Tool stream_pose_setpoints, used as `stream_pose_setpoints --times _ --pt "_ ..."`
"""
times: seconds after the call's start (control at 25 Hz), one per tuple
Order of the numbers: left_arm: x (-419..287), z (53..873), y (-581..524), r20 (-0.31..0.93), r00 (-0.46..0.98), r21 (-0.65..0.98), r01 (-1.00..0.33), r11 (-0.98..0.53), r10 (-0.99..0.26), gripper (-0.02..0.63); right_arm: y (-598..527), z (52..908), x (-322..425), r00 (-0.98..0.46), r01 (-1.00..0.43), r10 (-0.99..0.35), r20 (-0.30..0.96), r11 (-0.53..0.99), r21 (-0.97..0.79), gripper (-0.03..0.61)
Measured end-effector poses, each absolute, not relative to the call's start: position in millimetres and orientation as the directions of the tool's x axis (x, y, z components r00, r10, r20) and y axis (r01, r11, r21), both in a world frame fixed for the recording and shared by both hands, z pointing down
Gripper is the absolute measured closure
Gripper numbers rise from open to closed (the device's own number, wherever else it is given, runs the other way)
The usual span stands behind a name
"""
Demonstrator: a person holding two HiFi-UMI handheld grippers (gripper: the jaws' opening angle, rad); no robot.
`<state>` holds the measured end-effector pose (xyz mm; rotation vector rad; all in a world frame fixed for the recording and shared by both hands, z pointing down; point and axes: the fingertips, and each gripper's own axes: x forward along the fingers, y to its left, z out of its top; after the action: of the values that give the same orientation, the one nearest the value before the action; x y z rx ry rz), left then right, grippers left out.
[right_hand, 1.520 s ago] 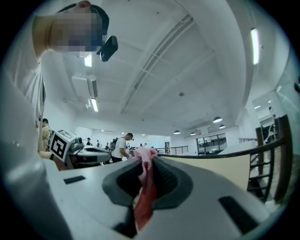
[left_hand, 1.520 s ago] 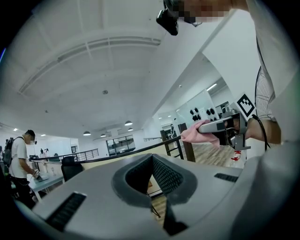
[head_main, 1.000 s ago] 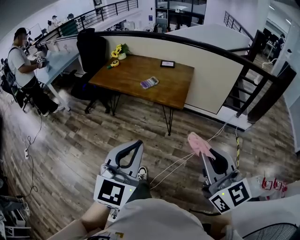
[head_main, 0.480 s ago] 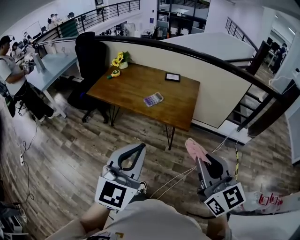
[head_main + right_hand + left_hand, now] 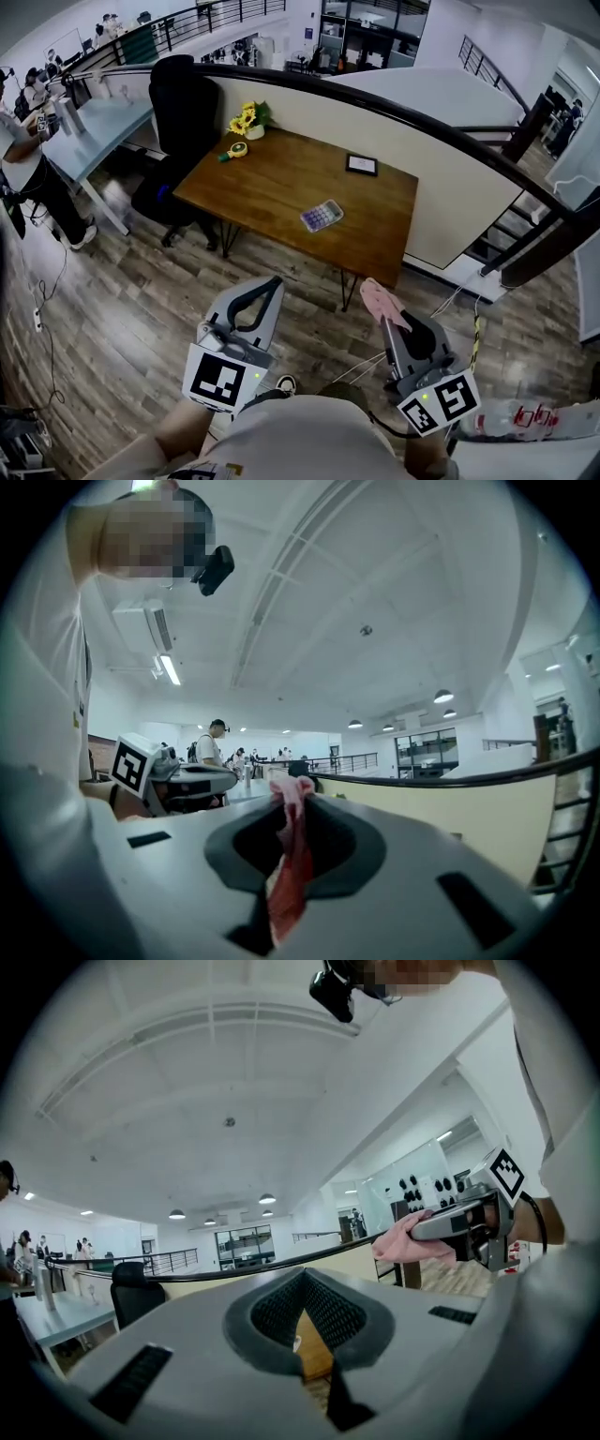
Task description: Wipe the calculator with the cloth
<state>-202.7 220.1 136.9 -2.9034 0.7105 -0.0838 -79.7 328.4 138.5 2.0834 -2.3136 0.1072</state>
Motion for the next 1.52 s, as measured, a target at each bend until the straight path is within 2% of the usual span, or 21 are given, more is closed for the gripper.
stream_pose_setpoints --times 0.2,0.48,0.76,1.0,1.52 --pt "-195.0 150.2 179.8 0.053 0.881 -0.135 -0.46 -0.878 -0.47 0.611 290.3 151.1 -68.3 -0.11 -0.993 -0.991 0.081 0.105 -0.059 0.54" --pt "-147.2 161.3 140.6 0.068 0.879 -0.177 -0.454 -0.873 -0.471 0.611 243.5 164.7 -16.0 -0.103 -0.993 -0.991 0.09 0.098 -0.064 0.54" --pt "-92.4 165.2 79.9 0.084 0.835 -0.171 -0.525 -0.833 -0.544 0.611 179.0 173.4 37.1 -0.208 -0.975 -0.973 0.096 0.2 -0.094 0.54" --pt "-36.7 160.6 33.8 0.092 0.784 -0.239 -0.581 -0.778 -0.614 0.611 120.6 170.4 103.1 -0.293 -0.954 -0.95 0.105 0.283 -0.096 0.54" --pt "34.8 167.5 -36.8 0.133 0.635 -0.233 -0.726 -0.647 -0.761 0.611 19.4 190.1 198.0 -0.462 -0.884 -0.877 0.133 0.443 -0.149 0.54"
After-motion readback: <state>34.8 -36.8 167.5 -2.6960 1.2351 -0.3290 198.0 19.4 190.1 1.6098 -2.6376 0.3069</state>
